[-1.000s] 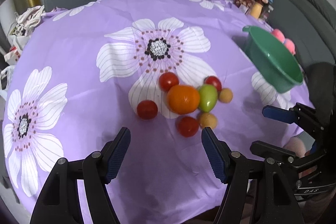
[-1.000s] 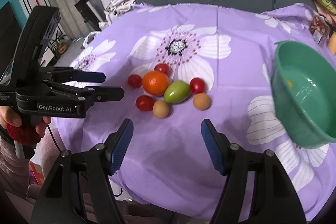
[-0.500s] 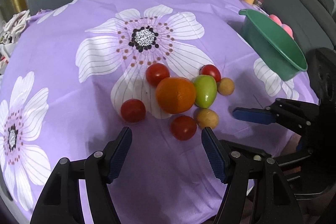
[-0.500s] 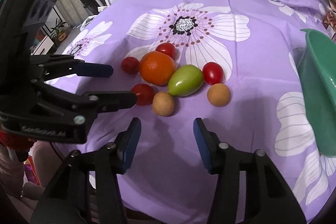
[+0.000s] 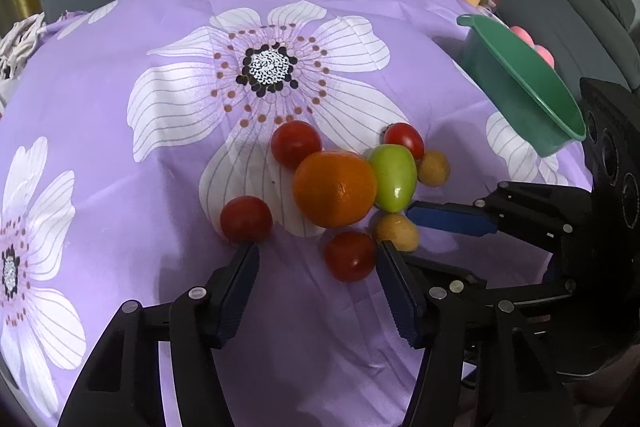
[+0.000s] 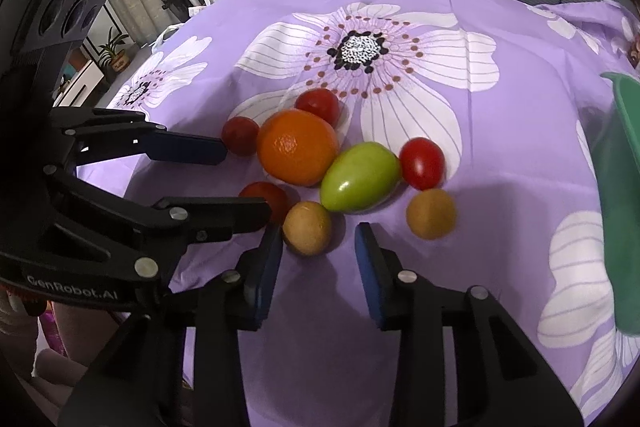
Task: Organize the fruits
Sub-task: 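Grasp a red cherry tomato with the left gripper while the right gripper grasps a tan round fruit, then carry the tomato with the left gripper while the right gripper carries the tan fruit toward the bowl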
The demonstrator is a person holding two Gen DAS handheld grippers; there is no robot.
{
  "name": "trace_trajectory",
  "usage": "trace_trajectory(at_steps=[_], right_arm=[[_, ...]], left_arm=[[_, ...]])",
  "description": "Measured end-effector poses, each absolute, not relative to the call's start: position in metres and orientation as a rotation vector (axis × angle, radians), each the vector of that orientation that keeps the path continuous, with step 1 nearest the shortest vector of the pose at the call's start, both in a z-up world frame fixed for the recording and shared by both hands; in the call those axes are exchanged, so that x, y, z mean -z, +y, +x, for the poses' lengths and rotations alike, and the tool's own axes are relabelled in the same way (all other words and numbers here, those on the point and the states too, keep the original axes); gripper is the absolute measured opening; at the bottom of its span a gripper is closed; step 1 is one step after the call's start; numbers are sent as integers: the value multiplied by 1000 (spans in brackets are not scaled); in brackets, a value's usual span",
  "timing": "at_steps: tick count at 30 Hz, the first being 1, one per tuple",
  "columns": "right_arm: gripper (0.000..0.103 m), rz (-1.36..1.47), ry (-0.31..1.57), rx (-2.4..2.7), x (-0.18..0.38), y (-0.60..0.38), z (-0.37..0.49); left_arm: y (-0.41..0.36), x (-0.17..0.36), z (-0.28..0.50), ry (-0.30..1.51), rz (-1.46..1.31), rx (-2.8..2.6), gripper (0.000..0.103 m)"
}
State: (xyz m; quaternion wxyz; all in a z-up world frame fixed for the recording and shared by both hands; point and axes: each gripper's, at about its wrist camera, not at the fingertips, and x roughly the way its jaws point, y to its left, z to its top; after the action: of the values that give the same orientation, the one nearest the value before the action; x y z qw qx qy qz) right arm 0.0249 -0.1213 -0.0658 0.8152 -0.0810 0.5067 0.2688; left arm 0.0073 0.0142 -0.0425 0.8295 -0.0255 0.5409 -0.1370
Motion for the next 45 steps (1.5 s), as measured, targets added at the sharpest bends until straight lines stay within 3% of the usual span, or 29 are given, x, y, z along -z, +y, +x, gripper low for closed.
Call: trace_trajectory(at_steps=[1,9,15,19,21,29,45], right_arm=[[26,-165,1080,-585,66,-121,25],[26,-147,1078,-560,60,-137,18],[26,-124,1060,-531,51,-155,12],[26,-110,1045,-522,45,-162,10],[26,-105,1039,-520,43,-164,10],[26,-83,1005,-511,34,-174,9],[26,-20,914,-445,10,-214,6]], left_arm=[[14,43,8,1149,-58,295,60],[6,43,11,1152,-53,322,56],[-7,45,12,1150,-1,336,46],[-13,49,14,1161,20,332,31],[-14,51,15,1164,31,325,29],[-11,49,11,1161,22,309,29],[-44,-7,21,1054,5,412,29]])
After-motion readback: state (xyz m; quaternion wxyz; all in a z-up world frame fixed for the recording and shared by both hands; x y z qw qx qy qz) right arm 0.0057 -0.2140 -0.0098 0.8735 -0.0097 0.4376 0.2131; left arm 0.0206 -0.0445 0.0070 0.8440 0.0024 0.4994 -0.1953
